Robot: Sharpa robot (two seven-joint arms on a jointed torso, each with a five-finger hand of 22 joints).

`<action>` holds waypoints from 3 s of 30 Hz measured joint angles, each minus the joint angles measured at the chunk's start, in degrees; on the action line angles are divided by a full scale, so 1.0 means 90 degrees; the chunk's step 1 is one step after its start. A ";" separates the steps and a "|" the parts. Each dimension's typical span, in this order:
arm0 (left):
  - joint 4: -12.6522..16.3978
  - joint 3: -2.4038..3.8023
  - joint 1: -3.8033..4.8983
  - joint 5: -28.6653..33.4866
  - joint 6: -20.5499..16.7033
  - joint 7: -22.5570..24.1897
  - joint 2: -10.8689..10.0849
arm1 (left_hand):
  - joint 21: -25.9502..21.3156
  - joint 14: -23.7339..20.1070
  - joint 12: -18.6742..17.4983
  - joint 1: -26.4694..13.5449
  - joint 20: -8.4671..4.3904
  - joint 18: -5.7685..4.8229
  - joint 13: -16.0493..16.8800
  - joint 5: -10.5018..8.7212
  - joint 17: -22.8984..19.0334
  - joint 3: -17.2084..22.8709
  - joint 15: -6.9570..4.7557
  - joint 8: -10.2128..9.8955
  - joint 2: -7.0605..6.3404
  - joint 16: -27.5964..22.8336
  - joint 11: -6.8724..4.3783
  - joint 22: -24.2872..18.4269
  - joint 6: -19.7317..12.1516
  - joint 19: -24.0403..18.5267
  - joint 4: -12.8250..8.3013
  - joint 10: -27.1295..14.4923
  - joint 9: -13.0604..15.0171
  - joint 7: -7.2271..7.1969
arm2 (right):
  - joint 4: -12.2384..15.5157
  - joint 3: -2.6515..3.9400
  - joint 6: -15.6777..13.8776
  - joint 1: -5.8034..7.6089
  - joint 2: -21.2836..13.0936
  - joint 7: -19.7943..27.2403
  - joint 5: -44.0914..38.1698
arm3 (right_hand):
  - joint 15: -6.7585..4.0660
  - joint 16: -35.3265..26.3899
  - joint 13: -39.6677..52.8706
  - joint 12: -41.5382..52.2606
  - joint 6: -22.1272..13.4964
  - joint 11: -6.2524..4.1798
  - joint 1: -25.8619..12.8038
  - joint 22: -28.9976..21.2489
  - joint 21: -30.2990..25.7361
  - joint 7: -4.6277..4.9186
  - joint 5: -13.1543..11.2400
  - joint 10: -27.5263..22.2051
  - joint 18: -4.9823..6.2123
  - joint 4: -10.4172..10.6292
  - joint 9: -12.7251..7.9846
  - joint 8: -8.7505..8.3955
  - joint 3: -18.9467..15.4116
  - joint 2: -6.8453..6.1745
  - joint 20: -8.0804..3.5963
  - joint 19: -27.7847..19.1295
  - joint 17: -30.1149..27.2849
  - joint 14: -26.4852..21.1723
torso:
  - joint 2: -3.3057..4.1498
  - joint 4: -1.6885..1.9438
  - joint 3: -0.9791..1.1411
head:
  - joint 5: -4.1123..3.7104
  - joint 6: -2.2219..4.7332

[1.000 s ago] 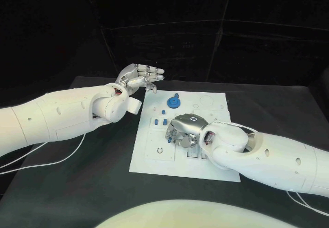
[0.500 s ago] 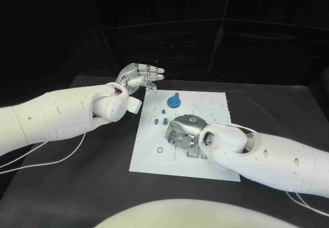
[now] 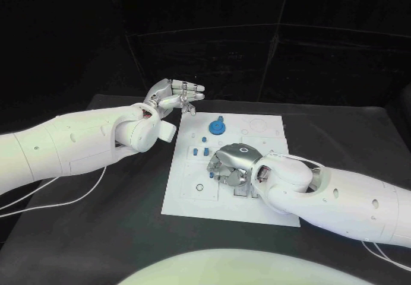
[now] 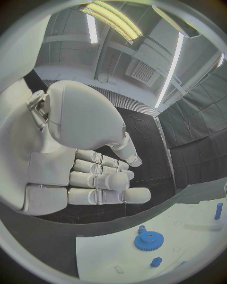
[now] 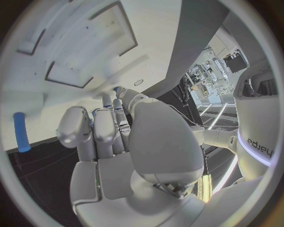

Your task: Assemble the parts on the task board

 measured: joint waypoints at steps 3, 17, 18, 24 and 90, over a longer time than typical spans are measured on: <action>-0.0002 0.0000 0.0000 0.0000 0.0004 -0.0002 -0.0006 | 0.0000 0.0000 0.0000 0.0000 0.0000 0.0000 0.0000 0.0000 0.0000 0.0000 0.0000 0.0000 0.0000 0.0000 0.0000 0.0000 0.0000 0.0000 0.0000 0.0000 0.0000 0.0000 | 0.0190 0.0000 -0.0115 0.0000 -0.0185 0.0020 0.0049 | 0.0000 -0.0024 0.0000 0.0000 0.0000 0.0000 0.0000 0.0000 0.0000 0.0000 0.0000 0.0000 0.0000 0.0000 0.0000 0.0000 0.0000 0.0000 0.0023 -0.0023 -0.0032 0.0000 | -0.0001 0.0000 0.0002 | 0.0005 0.0019; -0.0004 -0.0001 0.0000 0.0000 0.0015 -0.0013 -0.0034 | 0.0000 0.0000 0.0002 0.0000 0.0000 0.0000 0.0000 0.0000 0.0000 0.0000 0.0000 0.0000 0.0000 0.0000 0.0000 0.0001 0.0000 0.0000 0.0000 0.0000 0.0004 0.0000 | 0.0796 0.0125 -0.0435 0.0512 -0.1248 -0.0096 0.0352 | 0.0083 -0.0375 -0.0059 0.0000 -0.0158 0.0061 -0.0100 -0.0802 -0.0538 -0.0009 0.0000 -0.0656 0.0066 -0.0032 0.0009 0.0001 -0.0032 -0.0101 0.0097 -0.0386 -0.0485 -0.0037 | -0.0008 -0.0013 0.0001 | -0.0142 0.0181; -0.0004 -0.0001 0.0000 0.0000 0.0015 -0.0014 -0.0033 | 0.0000 0.0001 0.0025 0.0000 0.0000 0.0000 0.0000 0.0000 -0.0005 0.0000 0.0000 0.0000 0.0000 0.0000 0.0000 0.0001 0.0000 0.0000 0.0000 0.0000 0.0006 0.0000 | 0.0794 0.0142 -0.0436 0.0546 -0.1296 -0.0116 0.0378 | 0.0090 -0.0413 -0.0059 0.0000 -0.0175 0.0070 -0.0100 -0.0867 -0.0584 -0.0016 0.0000 -0.0710 0.0104 -0.0048 0.0009 0.0001 -0.0049 -0.0101 0.0102 -0.0402 -0.0538 -0.0045 | -0.0006 -0.0012 0.0001 | -0.0155 0.0191; -0.0009 -0.0001 0.0000 0.0001 0.0020 -0.0018 -0.0031 | 0.0000 0.0001 0.0025 0.0000 0.0000 0.0000 0.0000 0.0000 -0.0005 0.0000 0.0000 0.0000 0.0000 0.0000 0.0000 0.0001 0.0000 0.0000 0.0000 0.0000 0.0006 0.0000 | 0.0722 0.0173 -0.0350 0.0682 -0.1517 -0.0259 0.0518 | 0.0150 -0.0539 -0.0059 0.0057 -0.0341 0.0090 -0.0134 -0.1174 -0.0800 -0.0182 -0.0189 -0.1005 0.0102 -0.0017 0.0009 0.0001 -0.0306 -0.0135 0.0145 -0.0535 -0.0744 -0.0104 | 0.0000 -0.0004 0.0001 | -0.0206 0.0231; -0.0047 -0.0002 -0.0001 0.0001 0.0123 -0.0077 -0.0001 | -0.0026 -0.0022 0.0051 -0.0030 0.0021 -0.0001 0.0000 0.0000 -0.0065 -0.0054 0.0024 0.0000 0.0030 -0.0027 0.0000 -0.0013 0.0000 -0.0021 0.0020 -0.0047 0.0005 0.0000 | 0.0096 0.0176 0.0842 0.0724 -0.1159 -0.0769 0.0390 | -0.0025 -0.0098 -0.0023 0.0970 0.0224 -0.0182 0.0085 -0.0603 -0.0487 -0.0119 -0.0259 0.0141 0.0102 0.0203 0.0087 0.0180 -0.0307 0.0234 -0.0036 -0.0032 -0.0480 0.0000 | 0.0002 0.0001 -0.0002 | -0.0254 0.0148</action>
